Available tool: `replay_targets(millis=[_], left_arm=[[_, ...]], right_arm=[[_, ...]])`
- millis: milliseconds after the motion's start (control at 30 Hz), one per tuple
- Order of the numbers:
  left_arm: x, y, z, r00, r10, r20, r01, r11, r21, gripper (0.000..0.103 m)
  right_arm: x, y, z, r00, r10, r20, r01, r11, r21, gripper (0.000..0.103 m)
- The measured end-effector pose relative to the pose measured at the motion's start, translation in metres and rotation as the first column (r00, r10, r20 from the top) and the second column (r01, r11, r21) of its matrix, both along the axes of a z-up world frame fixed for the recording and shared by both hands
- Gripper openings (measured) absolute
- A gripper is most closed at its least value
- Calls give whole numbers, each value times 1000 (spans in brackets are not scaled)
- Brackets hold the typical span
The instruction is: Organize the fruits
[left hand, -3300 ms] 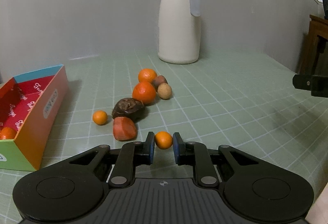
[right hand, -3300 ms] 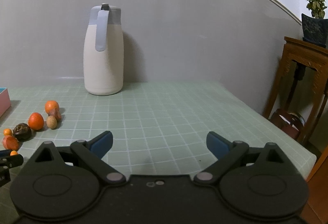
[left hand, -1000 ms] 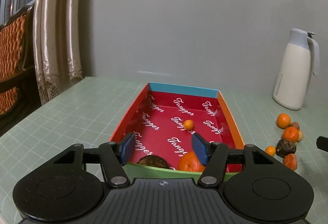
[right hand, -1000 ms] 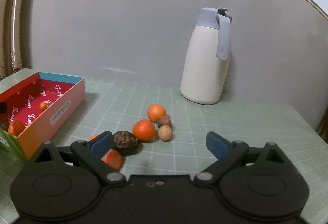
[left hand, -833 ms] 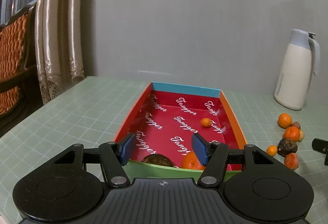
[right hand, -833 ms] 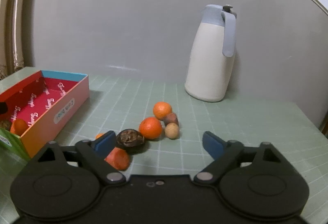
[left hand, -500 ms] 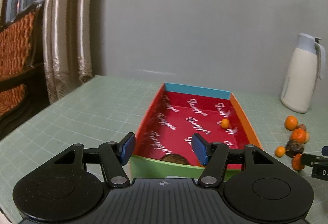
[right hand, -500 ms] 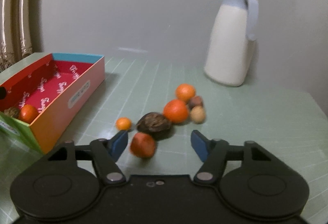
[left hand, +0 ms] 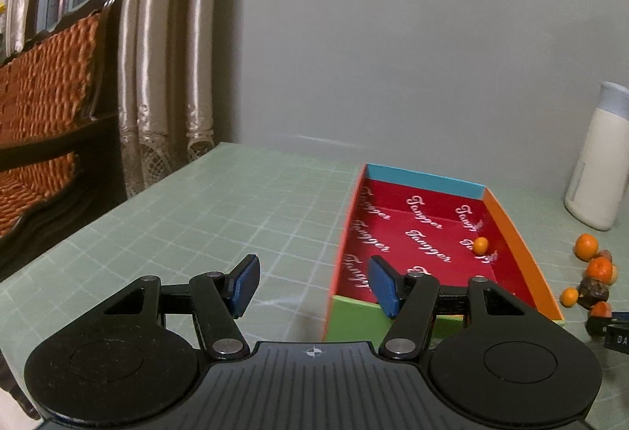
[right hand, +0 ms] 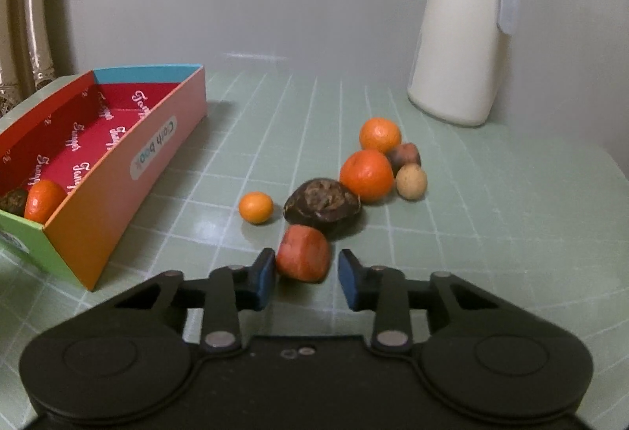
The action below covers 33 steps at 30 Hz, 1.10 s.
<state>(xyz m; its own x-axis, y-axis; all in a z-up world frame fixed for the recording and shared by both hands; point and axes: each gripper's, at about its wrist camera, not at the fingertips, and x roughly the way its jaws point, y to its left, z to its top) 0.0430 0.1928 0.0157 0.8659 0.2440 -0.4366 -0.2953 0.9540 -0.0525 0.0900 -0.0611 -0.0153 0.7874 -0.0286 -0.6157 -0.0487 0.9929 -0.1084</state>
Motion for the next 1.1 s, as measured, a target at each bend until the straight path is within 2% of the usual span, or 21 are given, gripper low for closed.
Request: replay_targets(millis=[33,267,667,733,767,800,933,1000,1100], left_arm=[[-1,1,0,1000,3,1,-3,1000,-2,61],[-4,9,0,1000,16,4,-16,1000,-1,61],[-10,27,-4,998,65,-7,-65,998,-3,61],[-12,31,-4,997,79,-11,-79,997,-11,68],[-13,34,-5,996,90,-10,-90,996,-13,81],[-14,36,-5,995,102,-6,-102,995,-9,88],[-17,42,-6,993,120,-9,-120,993,2,91],[-17,44,-8,990,138,-25,-138,990,15,103],[-19,49,-9,984,176,-27,-176,984,29,103]], right_arm=[[0,1,0,1000,0,1,0,1000,0,27],[1,4,3,1000,5,0,-5,1000,20,24],[-11,24,26,995,49,87,-51,998,23,24],[-13,28,29,993,59,104,-62,998,22,24],[-14,30,31,992,64,112,-67,997,23,24],[-15,32,32,990,68,122,-72,997,24,24],[-18,40,39,984,83,158,-90,995,36,23],[-19,44,40,981,90,172,-99,994,40,23],[-20,50,42,977,103,184,-113,993,44,23]])
